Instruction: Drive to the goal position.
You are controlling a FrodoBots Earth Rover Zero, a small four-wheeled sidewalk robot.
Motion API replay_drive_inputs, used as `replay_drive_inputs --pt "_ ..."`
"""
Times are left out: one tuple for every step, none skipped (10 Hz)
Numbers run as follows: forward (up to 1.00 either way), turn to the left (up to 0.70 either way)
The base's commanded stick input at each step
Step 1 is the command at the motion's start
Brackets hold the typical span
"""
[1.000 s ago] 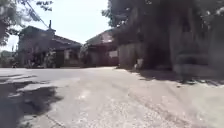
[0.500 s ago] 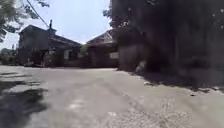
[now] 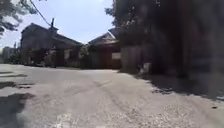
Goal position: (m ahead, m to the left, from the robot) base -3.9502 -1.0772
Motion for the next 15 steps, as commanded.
replay_drive_inputs --pt "0.85 0.32" --pt "0.85 0.10" --pt "0.85 0.01" --pt "0.85 0.00" --pt "0.85 0.00" --pt "0.85 0.00" --pt "0.85 0.00" --pt "0.85 0.00" --pt "0.85 0.00" --pt "0.85 0.00" --pt "0.85 0.00" --pt "0.85 0.00" --pt "0.85 0.00" --pt "0.85 0.00" --pt "0.85 0.00"
